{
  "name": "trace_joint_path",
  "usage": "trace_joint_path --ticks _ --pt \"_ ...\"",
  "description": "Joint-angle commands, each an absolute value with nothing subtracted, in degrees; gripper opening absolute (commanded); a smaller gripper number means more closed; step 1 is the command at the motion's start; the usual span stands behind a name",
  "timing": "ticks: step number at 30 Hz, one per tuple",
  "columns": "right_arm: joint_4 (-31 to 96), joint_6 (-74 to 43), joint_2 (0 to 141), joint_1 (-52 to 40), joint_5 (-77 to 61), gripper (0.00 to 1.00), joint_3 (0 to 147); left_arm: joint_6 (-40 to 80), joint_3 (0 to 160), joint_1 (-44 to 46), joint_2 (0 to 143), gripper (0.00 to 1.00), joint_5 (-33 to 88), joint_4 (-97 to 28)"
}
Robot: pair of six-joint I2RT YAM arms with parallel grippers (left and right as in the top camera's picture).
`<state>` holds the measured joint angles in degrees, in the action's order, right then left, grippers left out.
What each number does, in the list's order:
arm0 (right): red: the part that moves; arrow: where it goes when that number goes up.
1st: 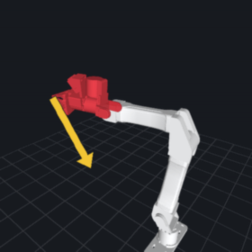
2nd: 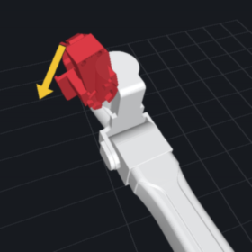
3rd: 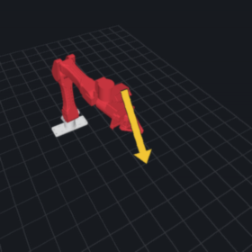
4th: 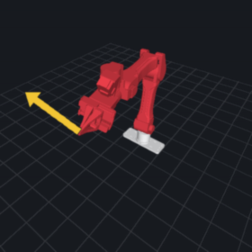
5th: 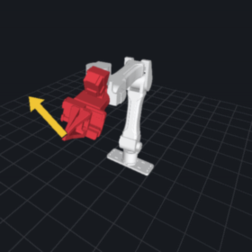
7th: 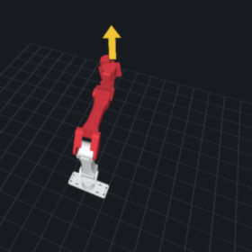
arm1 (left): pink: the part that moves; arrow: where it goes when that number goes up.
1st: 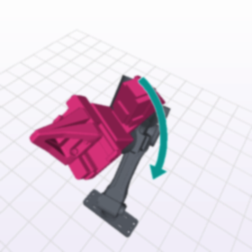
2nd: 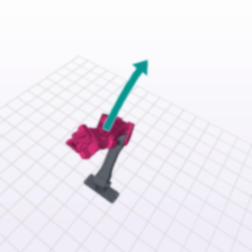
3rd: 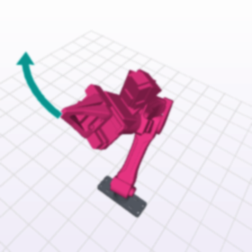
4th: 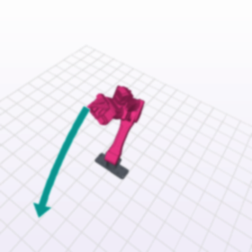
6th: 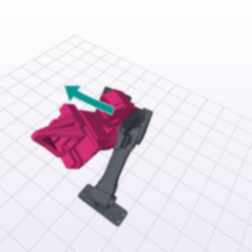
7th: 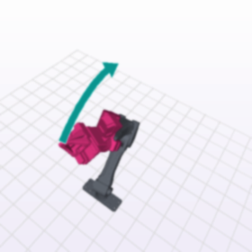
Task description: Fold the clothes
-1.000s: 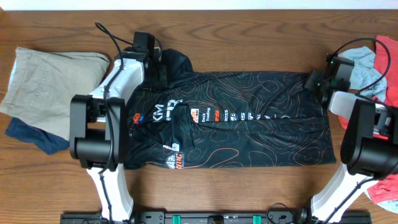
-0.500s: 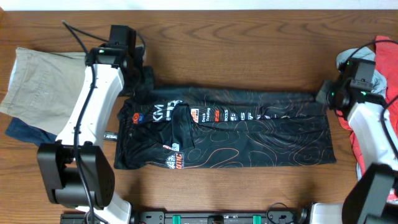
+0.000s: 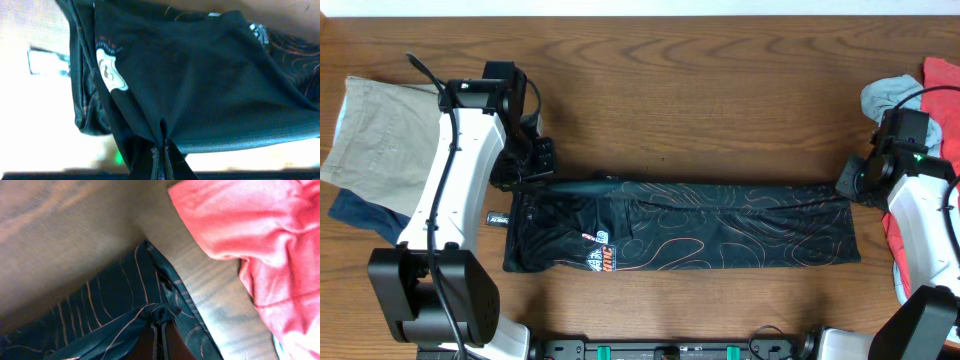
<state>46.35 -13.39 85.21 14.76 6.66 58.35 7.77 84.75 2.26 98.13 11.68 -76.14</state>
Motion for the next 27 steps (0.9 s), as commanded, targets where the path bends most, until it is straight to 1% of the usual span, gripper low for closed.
trace_joint_path --ticks 1,6,10,21,23,24,25,26,27 --pt "47.4 -13.1 84.7 15.1 10.6 0.01 58.3 8.2 84.3 1.8 97.1 0.06 10.9 -77.9" --pt "50.2 -13.3 84.7 15.1 14.3 0.01 58.3 8.2 81.1 1.8 97.1 0.06 11.7 -78.7" --pt "50.6 -13.7 84.7 15.2 14.4 0.01 58.3 8.2 77.1 1.8 97.1 0.06 13.7 -78.7" --pt "53.1 -14.3 84.7 16.5 14.4 0.01 58.3 8.2 70.8 1.8 97.1 0.06 13.8 -80.1" --pt "53.8 -14.3 84.7 16.5 14.6 0.05 58.3 8.2 70.7 1.8 97.1 0.07 13.7 -81.3" --pt "54.1 -14.3 84.7 16.5 14.6 0.08 58.3 8.2 70.7 1.8 97.1 0.08 13.7 -82.2" --pt "54.3 -14.3 84.7 16.5 14.6 0.10 58.3 8.2 70.7 1.8 97.1 0.15 13.7 -82.9" --pt "54.4 -14.3 84.7 16.5 14.6 0.12 58.3 8.2 70.7 1.8 97.1 0.17 13.7 -83.4" --pt "54.5 -14.3 84.7 16.5 14.6 0.15 58.3 8.2 70.7 1.8 97.1 0.25 13.7 -83.6"
